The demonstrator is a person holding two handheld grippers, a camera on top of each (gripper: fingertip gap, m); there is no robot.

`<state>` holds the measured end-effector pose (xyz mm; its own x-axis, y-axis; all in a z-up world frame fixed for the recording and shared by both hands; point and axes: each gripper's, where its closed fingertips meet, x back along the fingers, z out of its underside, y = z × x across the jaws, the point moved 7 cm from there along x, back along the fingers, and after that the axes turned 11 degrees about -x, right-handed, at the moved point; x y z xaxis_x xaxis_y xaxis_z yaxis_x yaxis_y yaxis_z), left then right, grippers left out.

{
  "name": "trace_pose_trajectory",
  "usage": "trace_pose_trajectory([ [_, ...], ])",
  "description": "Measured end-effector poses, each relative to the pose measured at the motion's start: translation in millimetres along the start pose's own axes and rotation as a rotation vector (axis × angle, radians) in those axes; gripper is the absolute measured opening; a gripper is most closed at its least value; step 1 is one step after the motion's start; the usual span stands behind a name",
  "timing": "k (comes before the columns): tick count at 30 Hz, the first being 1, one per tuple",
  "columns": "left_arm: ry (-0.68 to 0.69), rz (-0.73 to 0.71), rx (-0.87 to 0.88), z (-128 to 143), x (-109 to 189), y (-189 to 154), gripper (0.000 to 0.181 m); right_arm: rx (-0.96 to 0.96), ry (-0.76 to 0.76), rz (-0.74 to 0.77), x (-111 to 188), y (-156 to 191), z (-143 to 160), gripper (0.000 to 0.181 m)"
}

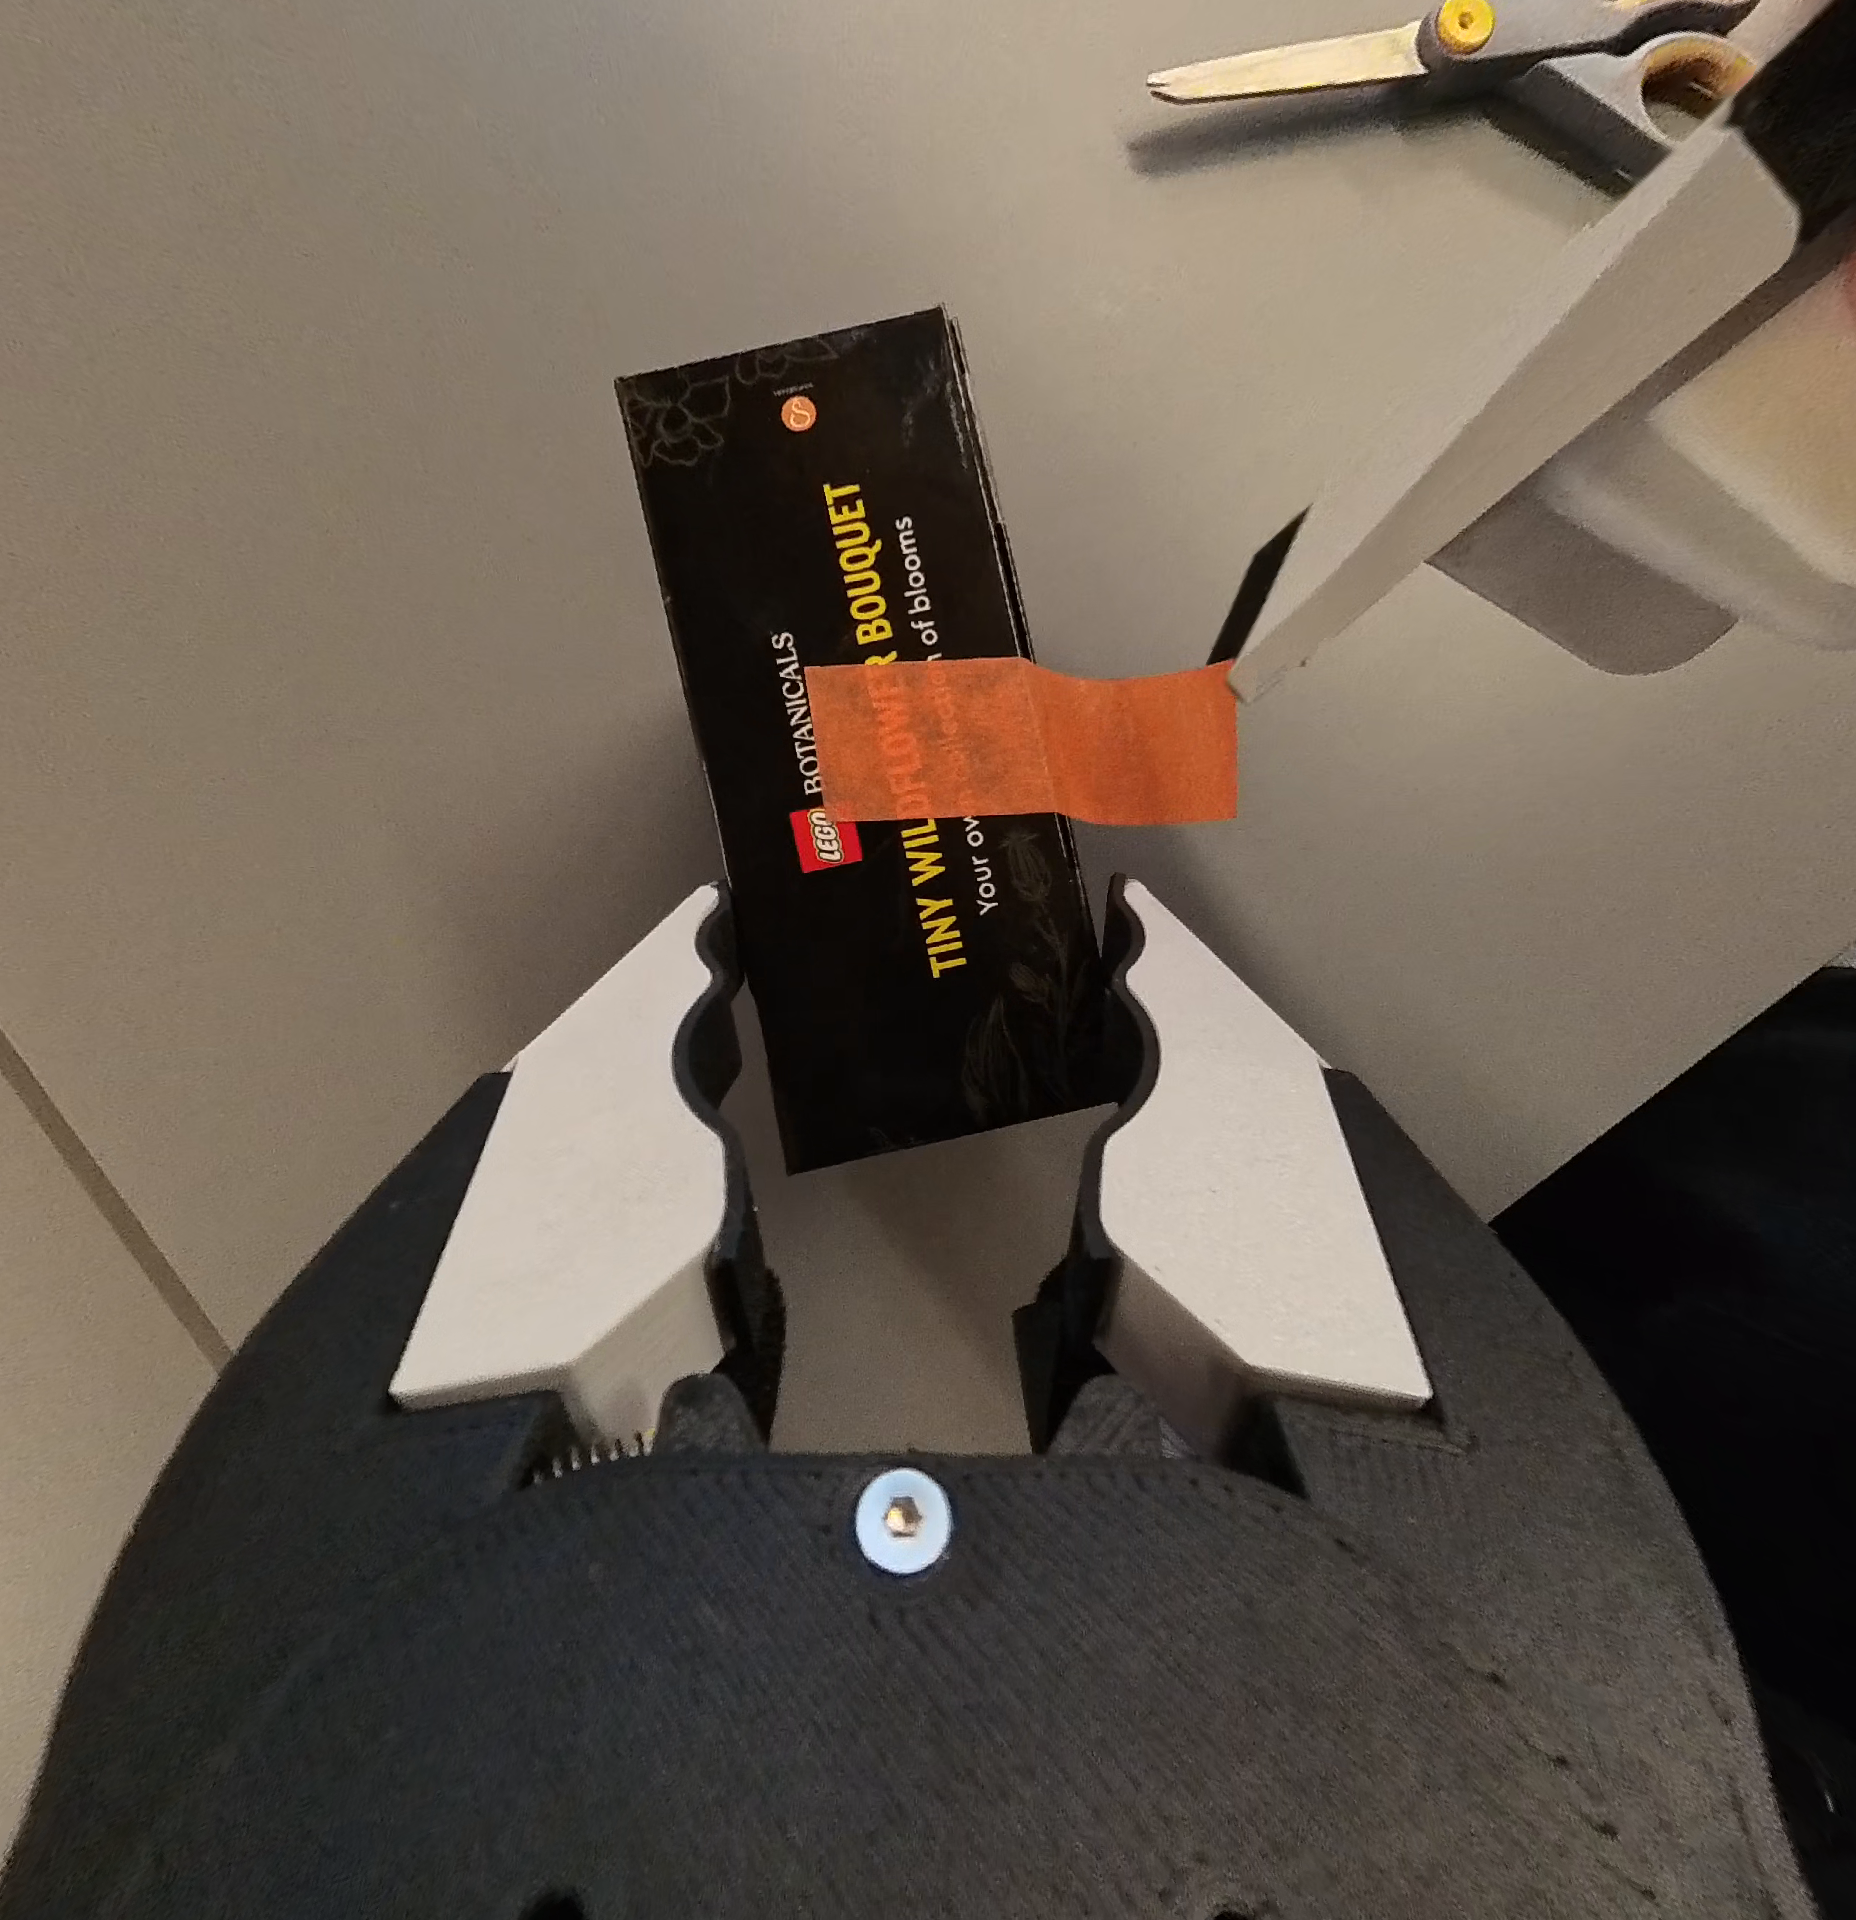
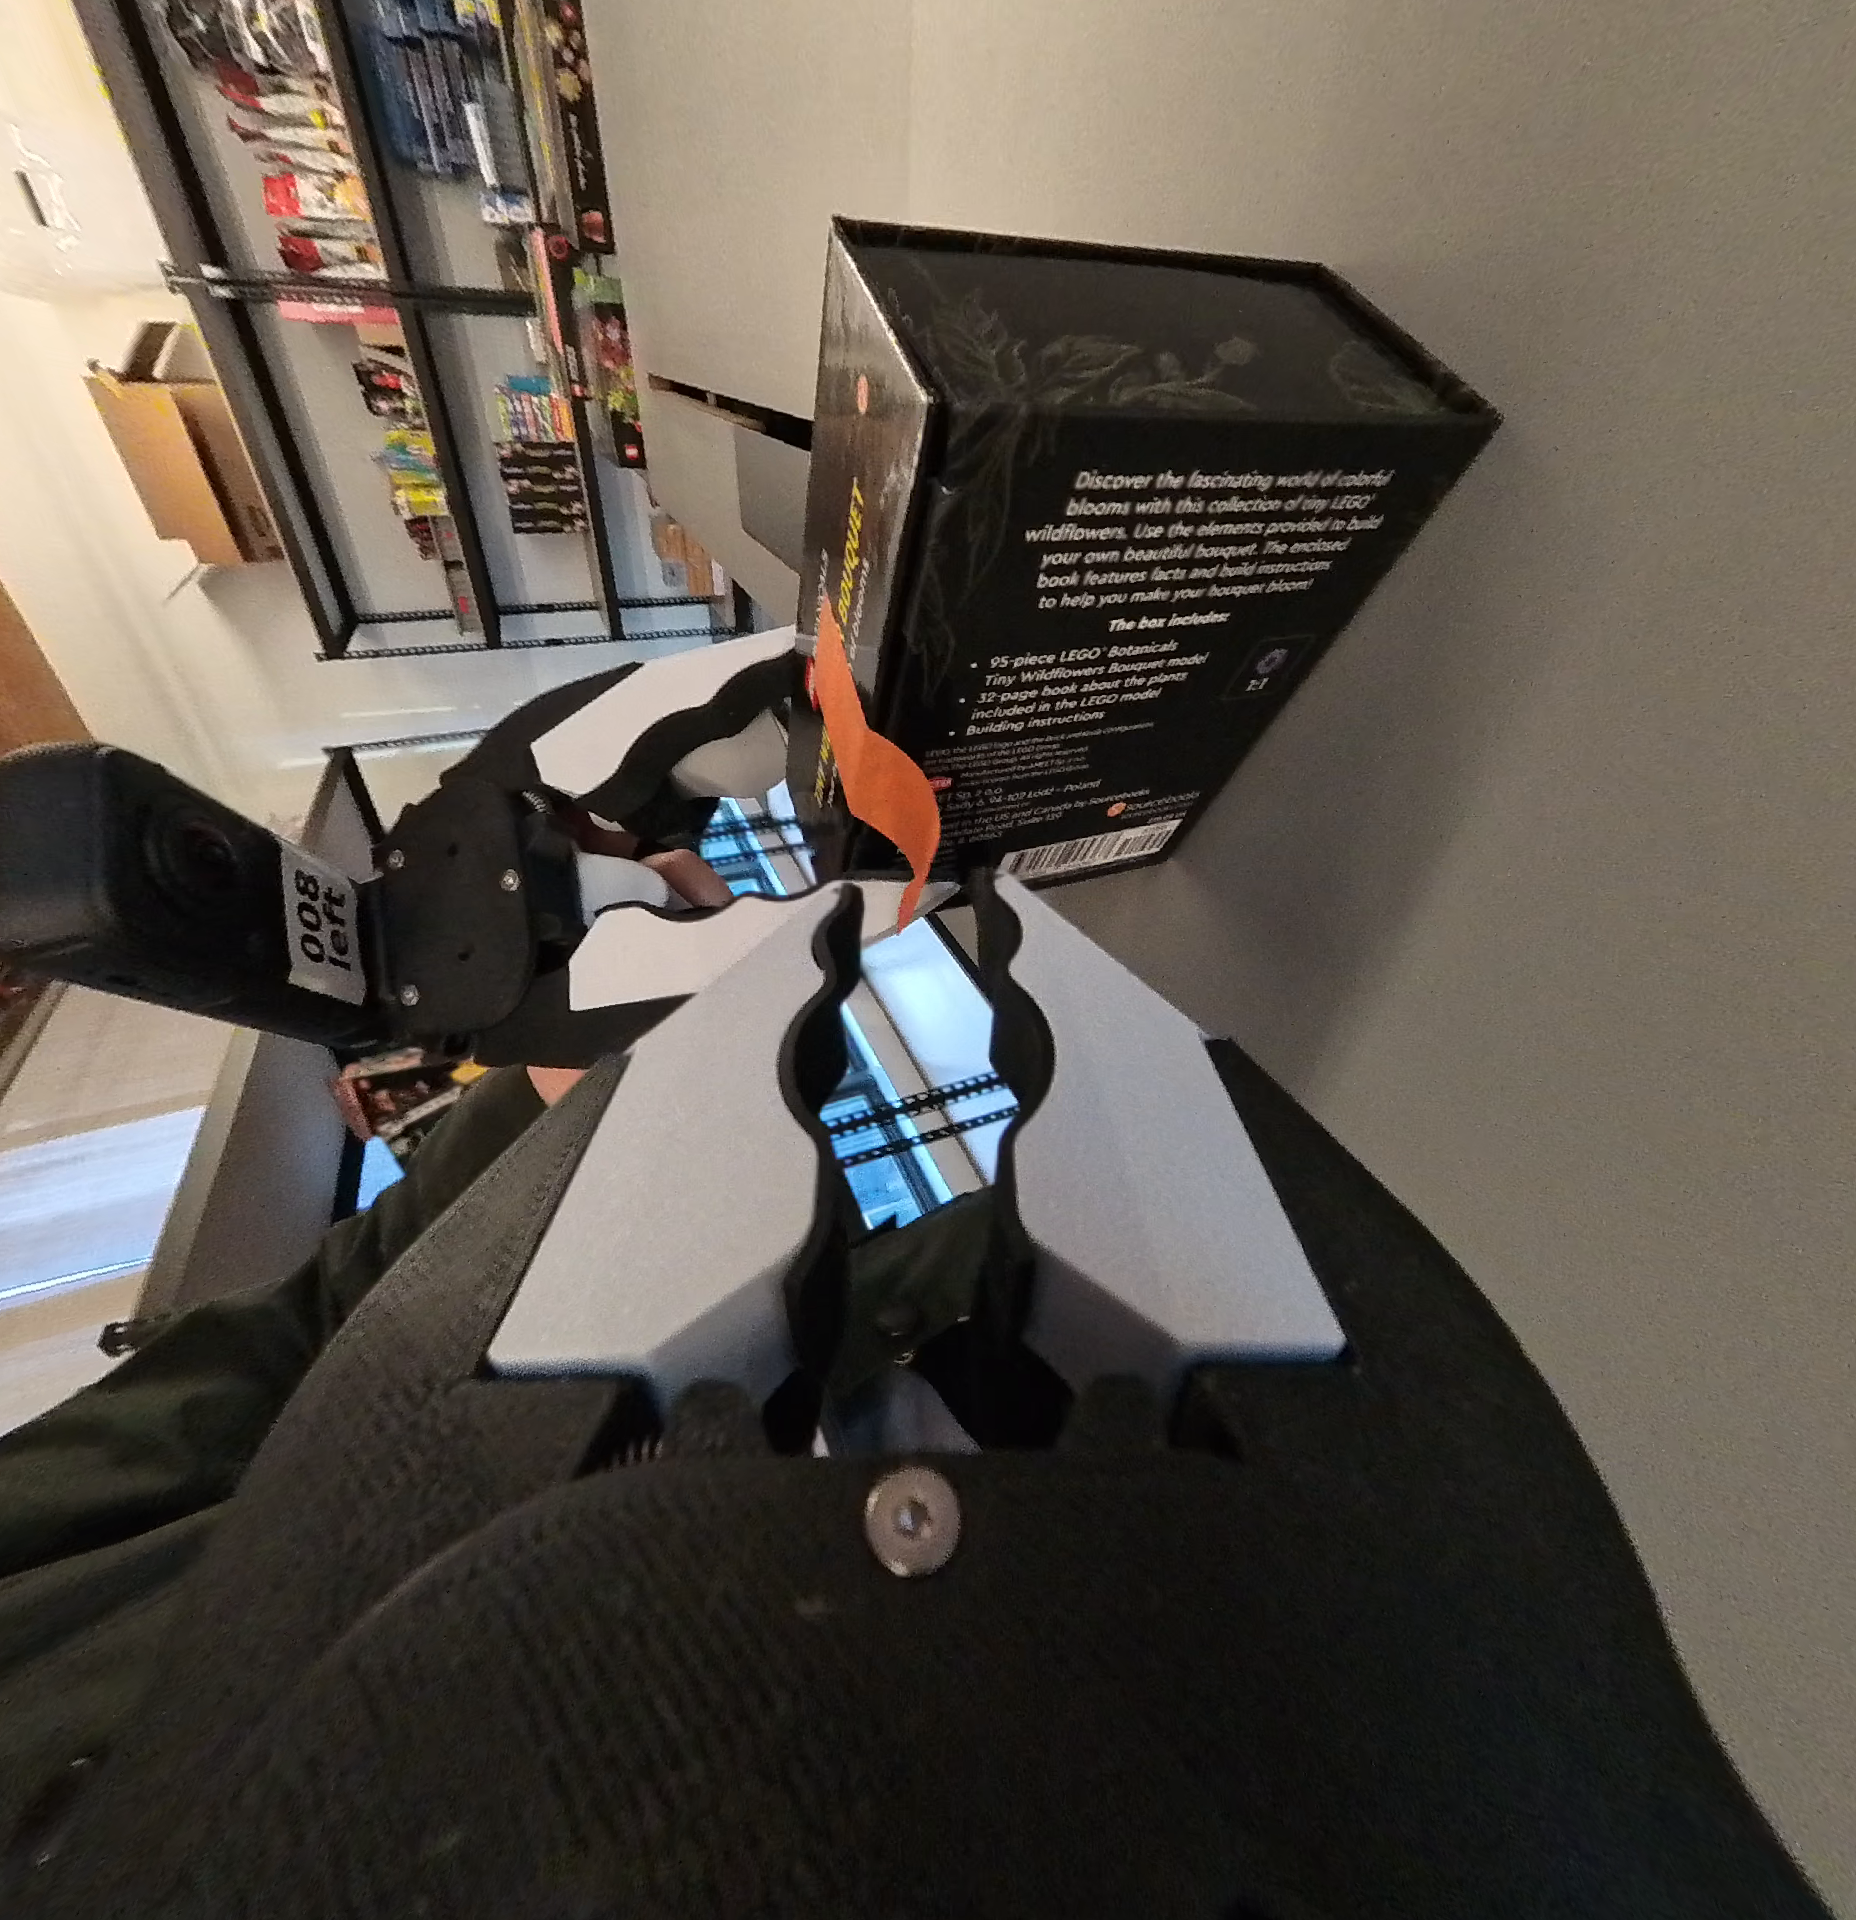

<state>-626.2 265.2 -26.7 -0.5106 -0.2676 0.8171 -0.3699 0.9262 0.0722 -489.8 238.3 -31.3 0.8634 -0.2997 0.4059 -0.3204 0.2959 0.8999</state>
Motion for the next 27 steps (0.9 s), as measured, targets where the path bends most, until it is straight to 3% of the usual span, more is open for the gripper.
trace_pose_trajectory([
  [8,-0.002,0.002,-0.002,0,0,1,0.068,-0.002,-0.006,-0.021,-8,3,2,0.000],
  [27,-0.017,0.012,0.017,1,0,1,0.068,-0.074,0.030,-0.113,2,10,6,0.000],
])
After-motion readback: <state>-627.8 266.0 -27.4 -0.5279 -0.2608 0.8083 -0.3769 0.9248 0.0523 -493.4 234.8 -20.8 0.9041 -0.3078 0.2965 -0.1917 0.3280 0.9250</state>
